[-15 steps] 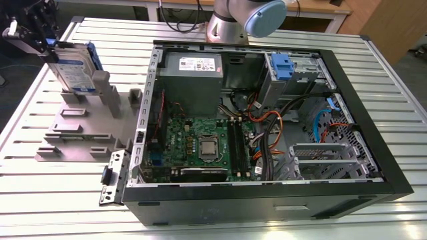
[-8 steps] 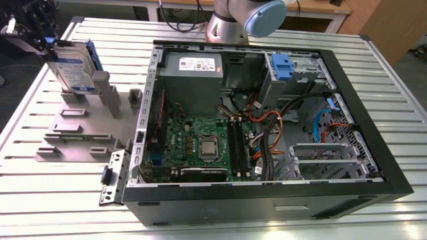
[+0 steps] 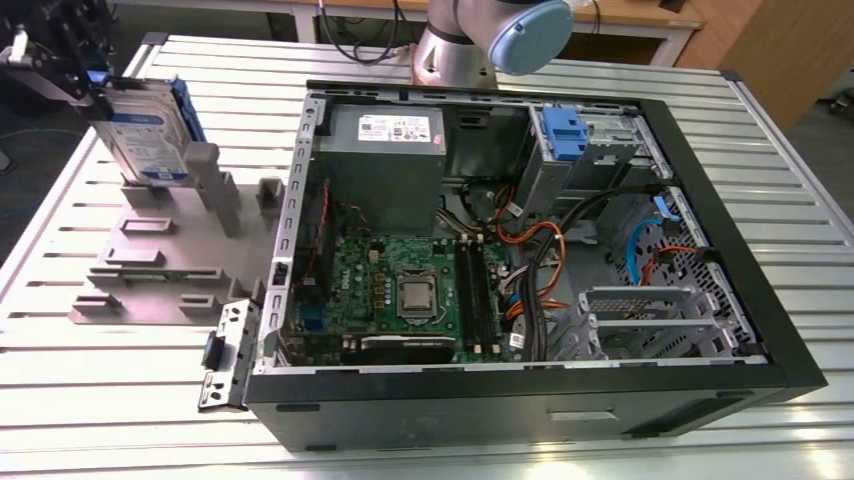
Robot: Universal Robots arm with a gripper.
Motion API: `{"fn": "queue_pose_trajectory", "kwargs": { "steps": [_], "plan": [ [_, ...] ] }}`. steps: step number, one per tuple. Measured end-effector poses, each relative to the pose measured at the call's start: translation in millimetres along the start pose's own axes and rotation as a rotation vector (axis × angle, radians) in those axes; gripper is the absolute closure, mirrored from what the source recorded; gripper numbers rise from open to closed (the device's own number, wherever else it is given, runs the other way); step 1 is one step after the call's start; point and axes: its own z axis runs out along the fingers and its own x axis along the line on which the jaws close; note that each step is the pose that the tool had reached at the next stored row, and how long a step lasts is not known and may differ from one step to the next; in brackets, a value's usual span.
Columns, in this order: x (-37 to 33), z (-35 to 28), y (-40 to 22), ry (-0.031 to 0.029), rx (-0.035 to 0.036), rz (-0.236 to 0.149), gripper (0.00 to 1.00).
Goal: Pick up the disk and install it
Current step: 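Pick up the disk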
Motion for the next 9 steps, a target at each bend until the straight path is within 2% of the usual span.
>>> {"fn": "queue_pose_trajectory", "kwargs": {
  "steps": [9],
  "plan": [
    [0.0,-5.3,0.0,0.0019,0.0002,0.0,0.64]
  ]
}}
